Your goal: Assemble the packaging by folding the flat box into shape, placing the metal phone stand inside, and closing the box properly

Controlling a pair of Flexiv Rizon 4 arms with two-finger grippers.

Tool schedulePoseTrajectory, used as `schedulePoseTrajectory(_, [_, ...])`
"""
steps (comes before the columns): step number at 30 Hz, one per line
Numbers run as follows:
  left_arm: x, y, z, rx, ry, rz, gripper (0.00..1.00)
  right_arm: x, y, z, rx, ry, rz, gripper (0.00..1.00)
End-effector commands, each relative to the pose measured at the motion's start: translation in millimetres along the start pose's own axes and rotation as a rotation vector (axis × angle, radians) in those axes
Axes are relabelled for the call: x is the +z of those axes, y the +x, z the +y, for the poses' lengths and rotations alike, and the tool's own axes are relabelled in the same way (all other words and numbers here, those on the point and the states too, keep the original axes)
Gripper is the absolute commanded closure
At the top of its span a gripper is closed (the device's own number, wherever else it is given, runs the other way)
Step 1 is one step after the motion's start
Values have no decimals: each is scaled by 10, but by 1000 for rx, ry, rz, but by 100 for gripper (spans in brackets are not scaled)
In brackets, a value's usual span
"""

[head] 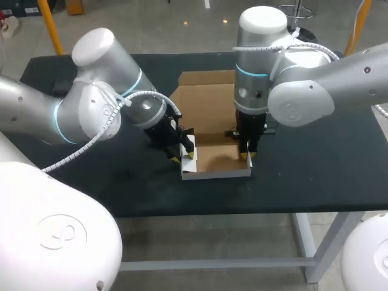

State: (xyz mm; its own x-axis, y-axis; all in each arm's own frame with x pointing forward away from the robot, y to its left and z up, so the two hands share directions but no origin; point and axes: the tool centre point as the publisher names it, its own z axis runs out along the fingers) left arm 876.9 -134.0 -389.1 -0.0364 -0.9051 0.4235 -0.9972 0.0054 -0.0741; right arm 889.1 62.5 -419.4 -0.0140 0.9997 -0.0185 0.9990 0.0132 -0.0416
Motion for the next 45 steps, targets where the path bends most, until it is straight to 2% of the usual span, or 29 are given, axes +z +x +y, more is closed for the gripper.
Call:
schedulePoseTrajectory(1, [61,25,-40,-8,5,-217,56,-5,21,6,-1,4,-2,100])
schedulePoseTrajectory(20, [70,-41,-69,-36,46,-405,73,-5,21,6,-1,4,-2,100])
schedulePoseTrajectory(26, [119,-57,-68,-26,39,-441,83,-5,21,6,-1,4,-2,100])
schedulePoseTrajectory(29, [142,-61,-71,-21,33,-452,83,-5,21,6,-1,4,-2,100])
schedulePoseTrajectory(32, [149,-67,-79,-21,27,-460,89,-5,21,6,-1,4,-2,100])
schedulePoseTrajectory(34, [154,-72,-84,-20,23,-471,96,-5,21,6,-1,4,-2,100])
schedulePoseTrajectory(41, [187,-104,-88,-18,10,-491,91,-5,21,6,-1,4,-2,100])
schedulePoseTrajectory(45, [200,-113,-87,-17,6,-493,91,-5,21,6,-1,4,-2,100])
